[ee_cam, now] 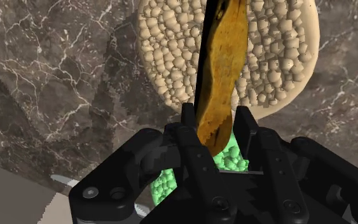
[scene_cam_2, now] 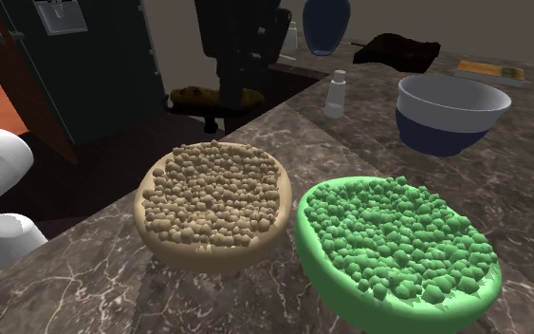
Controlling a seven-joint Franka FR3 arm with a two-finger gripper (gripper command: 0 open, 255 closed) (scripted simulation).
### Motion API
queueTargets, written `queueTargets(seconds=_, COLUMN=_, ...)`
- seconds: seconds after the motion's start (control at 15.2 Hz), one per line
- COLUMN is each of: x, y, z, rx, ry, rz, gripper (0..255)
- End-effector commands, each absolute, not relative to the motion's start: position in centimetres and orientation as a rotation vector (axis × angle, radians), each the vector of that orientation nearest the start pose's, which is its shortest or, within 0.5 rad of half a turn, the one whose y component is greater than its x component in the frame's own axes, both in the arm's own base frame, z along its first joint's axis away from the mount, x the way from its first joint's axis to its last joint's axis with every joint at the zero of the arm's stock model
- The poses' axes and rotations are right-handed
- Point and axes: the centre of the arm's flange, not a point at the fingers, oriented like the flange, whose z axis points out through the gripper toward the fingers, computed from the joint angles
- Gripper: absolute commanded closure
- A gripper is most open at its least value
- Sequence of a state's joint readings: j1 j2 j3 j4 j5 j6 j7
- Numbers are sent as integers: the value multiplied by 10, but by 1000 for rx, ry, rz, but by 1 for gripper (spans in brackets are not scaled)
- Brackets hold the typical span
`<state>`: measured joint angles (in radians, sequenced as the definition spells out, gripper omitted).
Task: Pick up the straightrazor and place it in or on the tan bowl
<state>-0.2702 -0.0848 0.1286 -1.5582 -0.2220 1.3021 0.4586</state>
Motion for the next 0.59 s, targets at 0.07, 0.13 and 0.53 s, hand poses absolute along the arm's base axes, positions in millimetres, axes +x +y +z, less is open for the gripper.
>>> queueTargets(seconds=0.07, x=480, y=-106, z=647, rx=-3214, ry=1067, rz=227, gripper=255)
queueTargets(seconds=0.13, x=480, y=-106, z=642, rx=-3214, ry=1067, rz=227, gripper=255)
queueTargets(seconds=0.53, x=480, y=-106, z=610, rx=-3214, ry=1067, rz=227, gripper=255)
